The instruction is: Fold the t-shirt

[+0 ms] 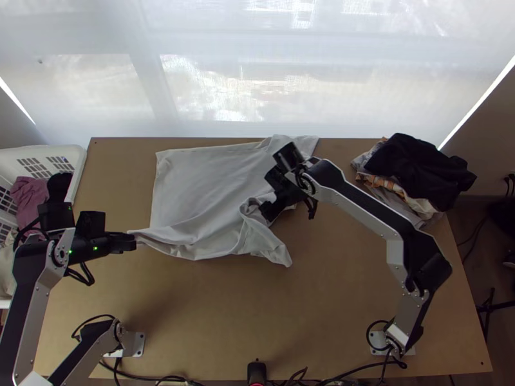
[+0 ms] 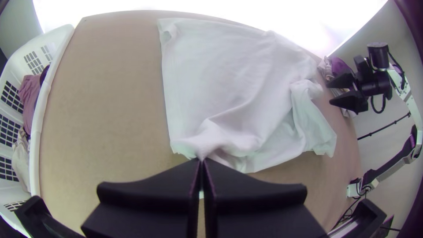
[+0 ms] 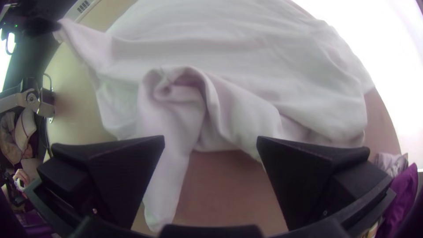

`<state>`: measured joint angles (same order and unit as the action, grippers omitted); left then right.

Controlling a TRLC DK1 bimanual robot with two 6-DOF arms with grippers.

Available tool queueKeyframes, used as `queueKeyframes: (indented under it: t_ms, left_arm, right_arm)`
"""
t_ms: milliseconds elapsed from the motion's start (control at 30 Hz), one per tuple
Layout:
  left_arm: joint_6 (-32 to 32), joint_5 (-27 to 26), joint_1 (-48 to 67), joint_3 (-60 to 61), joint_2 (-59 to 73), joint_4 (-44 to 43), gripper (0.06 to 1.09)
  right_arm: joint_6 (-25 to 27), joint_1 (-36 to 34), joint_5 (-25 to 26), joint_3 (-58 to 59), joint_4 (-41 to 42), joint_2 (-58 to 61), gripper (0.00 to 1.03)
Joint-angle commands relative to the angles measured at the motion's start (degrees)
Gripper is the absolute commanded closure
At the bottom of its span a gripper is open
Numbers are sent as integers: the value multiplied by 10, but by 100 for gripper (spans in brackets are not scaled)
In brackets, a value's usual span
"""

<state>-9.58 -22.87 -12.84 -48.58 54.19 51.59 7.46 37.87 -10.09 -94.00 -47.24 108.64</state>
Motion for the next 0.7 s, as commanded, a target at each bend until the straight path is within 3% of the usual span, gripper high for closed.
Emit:
queueKeyframes:
  t_ms: [0, 300, 667]
  left_arm:
    - [4, 0, 6, -7, 14, -12, 105]
    - [8, -1, 9, -14, 14, -12, 105]
    - [11, 0, 9, -4, -15, 7, 105]
  right_arm:
    - [7, -42, -1, 170, -1, -151, 5]
    - [29, -46, 0, 335, 72, -190, 5]
    - [9, 27, 0, 279, 98, -126, 5]
